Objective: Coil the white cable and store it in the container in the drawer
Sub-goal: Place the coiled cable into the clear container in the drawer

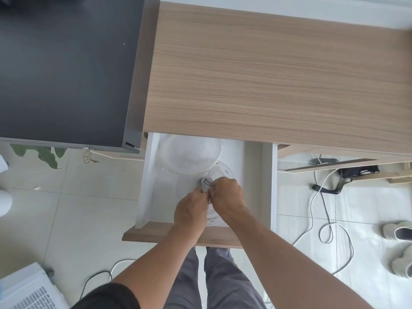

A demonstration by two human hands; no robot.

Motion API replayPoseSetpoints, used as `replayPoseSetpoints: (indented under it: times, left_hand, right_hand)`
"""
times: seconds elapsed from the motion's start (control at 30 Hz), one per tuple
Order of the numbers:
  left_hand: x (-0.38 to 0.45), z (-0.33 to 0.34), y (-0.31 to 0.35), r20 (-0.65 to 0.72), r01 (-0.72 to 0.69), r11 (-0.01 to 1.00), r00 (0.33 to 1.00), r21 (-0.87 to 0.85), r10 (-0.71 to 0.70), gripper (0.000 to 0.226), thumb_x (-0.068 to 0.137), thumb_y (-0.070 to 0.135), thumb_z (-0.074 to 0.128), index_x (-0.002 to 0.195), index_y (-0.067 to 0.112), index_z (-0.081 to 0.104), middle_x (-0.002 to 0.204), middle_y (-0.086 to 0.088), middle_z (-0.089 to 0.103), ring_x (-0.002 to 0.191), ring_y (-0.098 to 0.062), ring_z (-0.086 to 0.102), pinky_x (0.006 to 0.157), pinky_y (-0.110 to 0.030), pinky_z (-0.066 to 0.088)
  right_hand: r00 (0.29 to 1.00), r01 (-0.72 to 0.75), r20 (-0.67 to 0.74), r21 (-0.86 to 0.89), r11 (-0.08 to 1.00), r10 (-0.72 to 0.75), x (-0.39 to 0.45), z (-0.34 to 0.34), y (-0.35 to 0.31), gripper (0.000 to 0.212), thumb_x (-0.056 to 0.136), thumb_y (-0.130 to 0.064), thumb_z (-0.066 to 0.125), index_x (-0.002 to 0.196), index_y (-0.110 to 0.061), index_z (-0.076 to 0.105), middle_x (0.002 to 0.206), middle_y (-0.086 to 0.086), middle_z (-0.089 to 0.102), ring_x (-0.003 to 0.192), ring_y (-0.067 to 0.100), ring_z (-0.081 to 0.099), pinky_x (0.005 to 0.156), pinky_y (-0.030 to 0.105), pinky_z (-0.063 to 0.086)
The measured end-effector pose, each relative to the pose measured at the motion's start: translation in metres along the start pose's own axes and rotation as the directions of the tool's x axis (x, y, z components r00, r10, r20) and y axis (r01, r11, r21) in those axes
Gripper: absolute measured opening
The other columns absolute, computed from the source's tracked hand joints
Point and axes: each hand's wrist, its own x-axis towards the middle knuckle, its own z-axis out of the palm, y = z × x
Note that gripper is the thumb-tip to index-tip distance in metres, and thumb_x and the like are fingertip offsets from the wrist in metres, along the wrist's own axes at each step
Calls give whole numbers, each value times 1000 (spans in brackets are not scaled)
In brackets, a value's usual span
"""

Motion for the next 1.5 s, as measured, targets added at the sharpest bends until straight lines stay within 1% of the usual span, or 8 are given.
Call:
replayPoseSetpoints:
  times: [0.23,0.4,0.6,0.77,0.9,1.17,1.37,1.5]
  left_hand:
    - [0,10,3,-39,-27,1000,999,-14,27,30,95,7,61,124,10,61,107,-6,67,89,-27,71,68,-34,53]
    - [3,12,6,-30,-6,1000,1000,22,7,31,94,6,61,124,13,61,113,-5,60,93,-26,65,73,-34,51]
    - [6,7,4,-13,114,992,993,-62,-115,24,92,6,65,112,16,59,116,-5,47,91,-22,63,71,-30,53]
    - [9,5,5,0,154,983,988,-99,-155,32,87,2,70,114,12,57,119,-7,48,95,-22,65,75,-32,56]
    - [11,6,6,-28,177,980,983,-91,-180,26,91,4,68,114,10,58,116,-8,52,97,-22,66,76,-30,55]
    - [11,9,7,-31,206,971,977,-118,-211,29,89,5,70,115,10,59,115,-7,51,93,-20,70,72,-29,55]
    - [11,9,8,-44,201,968,977,-149,-210,30,89,3,68,116,11,58,115,-6,51,93,-21,69,69,-30,54]
    - [12,7,7,-55,203,963,975,-179,-216,35,89,4,69,119,11,52,115,-7,53,95,-22,68,71,-30,54]
  right_hand:
    - [985,152,-80,-31,988,-154,13,2,-2,27,97,-17,55,123,-22,54,98,11,64,86,35,60,66,38,46]
    - [991,134,-14,-105,985,-137,22,11,3,19,100,-20,54,112,-10,65,111,11,61,105,33,62,72,37,48]
    - [978,205,9,-192,960,-207,20,26,10,13,96,-7,57,108,-6,60,117,12,51,104,30,58,69,33,43]
    - [974,198,-92,-96,975,-207,19,35,11,16,97,-10,54,113,-11,57,101,10,64,95,34,63,67,35,43]
    - [964,194,-173,-59,979,-201,18,37,11,35,95,-15,53,122,-27,33,71,7,61,68,36,56,58,39,44]
    - [940,286,-110,-258,923,-322,22,38,15,15,91,-5,56,96,-18,60,83,8,63,78,37,64,61,36,40]
    - [932,323,-91,-233,917,-351,25,38,15,24,92,-4,59,113,-16,65,106,11,58,96,34,60,78,40,54]
    - [939,308,-58,-293,905,-339,29,36,14,22,95,-4,56,114,-14,62,108,11,55,98,35,60,75,38,49]
